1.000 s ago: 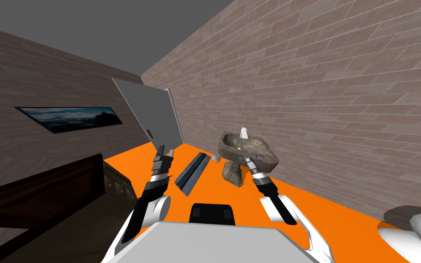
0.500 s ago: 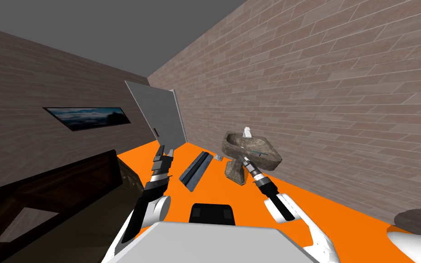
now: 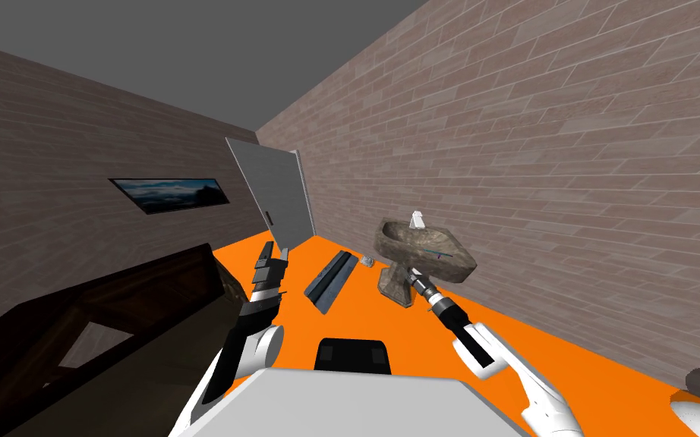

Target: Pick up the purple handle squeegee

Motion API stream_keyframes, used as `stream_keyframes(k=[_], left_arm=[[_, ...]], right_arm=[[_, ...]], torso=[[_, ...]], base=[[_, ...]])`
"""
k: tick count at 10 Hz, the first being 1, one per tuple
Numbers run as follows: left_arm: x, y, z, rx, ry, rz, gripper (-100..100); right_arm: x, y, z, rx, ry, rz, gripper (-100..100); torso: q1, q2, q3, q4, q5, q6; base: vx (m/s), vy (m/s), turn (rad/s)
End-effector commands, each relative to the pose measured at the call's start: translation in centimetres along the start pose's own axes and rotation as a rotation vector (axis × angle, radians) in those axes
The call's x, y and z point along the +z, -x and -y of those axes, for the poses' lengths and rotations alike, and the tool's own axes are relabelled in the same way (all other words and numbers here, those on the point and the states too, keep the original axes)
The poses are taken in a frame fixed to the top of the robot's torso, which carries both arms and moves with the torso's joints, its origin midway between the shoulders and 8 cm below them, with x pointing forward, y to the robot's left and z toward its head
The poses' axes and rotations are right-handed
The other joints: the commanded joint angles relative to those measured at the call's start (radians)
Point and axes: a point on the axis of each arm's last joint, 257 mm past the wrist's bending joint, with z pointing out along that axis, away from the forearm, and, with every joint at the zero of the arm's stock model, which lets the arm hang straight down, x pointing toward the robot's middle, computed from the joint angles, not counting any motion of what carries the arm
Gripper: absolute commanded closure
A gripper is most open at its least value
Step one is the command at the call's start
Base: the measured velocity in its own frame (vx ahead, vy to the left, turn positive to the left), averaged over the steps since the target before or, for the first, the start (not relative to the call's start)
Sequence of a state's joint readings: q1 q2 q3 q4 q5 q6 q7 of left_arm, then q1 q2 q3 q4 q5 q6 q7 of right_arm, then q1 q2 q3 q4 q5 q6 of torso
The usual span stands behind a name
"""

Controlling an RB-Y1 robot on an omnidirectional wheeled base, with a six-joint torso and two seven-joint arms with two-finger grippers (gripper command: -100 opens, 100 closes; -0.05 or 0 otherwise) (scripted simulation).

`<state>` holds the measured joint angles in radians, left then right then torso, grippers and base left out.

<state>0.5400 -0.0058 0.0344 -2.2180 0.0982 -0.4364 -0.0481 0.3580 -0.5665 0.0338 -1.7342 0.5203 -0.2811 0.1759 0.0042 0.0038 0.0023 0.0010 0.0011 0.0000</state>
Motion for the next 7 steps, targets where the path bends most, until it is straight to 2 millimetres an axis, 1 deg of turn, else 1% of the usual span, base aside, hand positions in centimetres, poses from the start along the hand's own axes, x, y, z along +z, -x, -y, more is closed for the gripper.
stream_keyframes(k=[1, 2, 3, 4, 5, 6, 7], left_arm=[[0.0, 0.0, 0.0, 0.0, 0.0, 0.0, 0], [0.0, 0.0, 0.0, 0.0, 0.0, 0.0, 0], [0.0, 0.0, 0.0, 0.0, 0.0, 0.0, 0], [0.0, 0.0, 0.0, 0.0, 0.0, 0.0, 0], [0.0, 0.0, 0.0, 0.0, 0.0, 0.0, 0], [0.0, 0.0, 0.0, 0.0, 0.0, 0.0, 0], [0.0, 0.0, 0.0, 0.0, 0.0, 0.0, 0]], right_arm=[[-0.5, -0.8, 1.6, -0.066, -0.023, -0.044, -100], [-1.1, -1.7, 3.7, -0.139, -0.051, -0.092, -100], [-1.1, -1.9, 3.9, -0.149, -0.053, -0.098, -100], [-1.9, -2.7, 6.3, -0.226, -0.085, -0.15, -100], [-1.9, -2.7, 6.3, -0.233, -0.084, -0.152, -100], [-2.7, -3.3, 8.8, -0.308, -0.115, -0.204, -100], [-2.8, -3.4, 8.9, -0.318, -0.115, -0.208, -100]], torso=[[0.0, 0.0, 0.0, 0.0, 0.0, 0.0], [0.0, -0.001, 0.0, 0.0, 0.0, 0.0], [0.001, -0.002, -0.001, 0.0, 0.0, 0.0], [-0.001, -0.002, -0.001, 0.0, 0.0, 0.0], [-0.002, -0.002, -0.001, 0.0, 0.0, 0.0], [-0.002, -0.003, -0.002, 0.0, 0.0, 0.0], [-0.001, -0.003, -0.002, -0.001, 0.0, 0.0]], base=[[-0.035, 0.08, 0.027], [-0.027, 0.095, 0.059], [-0.015, 0.063, 0.024], [-0.013, 0.057, 0.053], [-0.01, 0.045, 0.031], [-0.003, 0.063, 0.07], [0.002, 0.054, 0.026]])
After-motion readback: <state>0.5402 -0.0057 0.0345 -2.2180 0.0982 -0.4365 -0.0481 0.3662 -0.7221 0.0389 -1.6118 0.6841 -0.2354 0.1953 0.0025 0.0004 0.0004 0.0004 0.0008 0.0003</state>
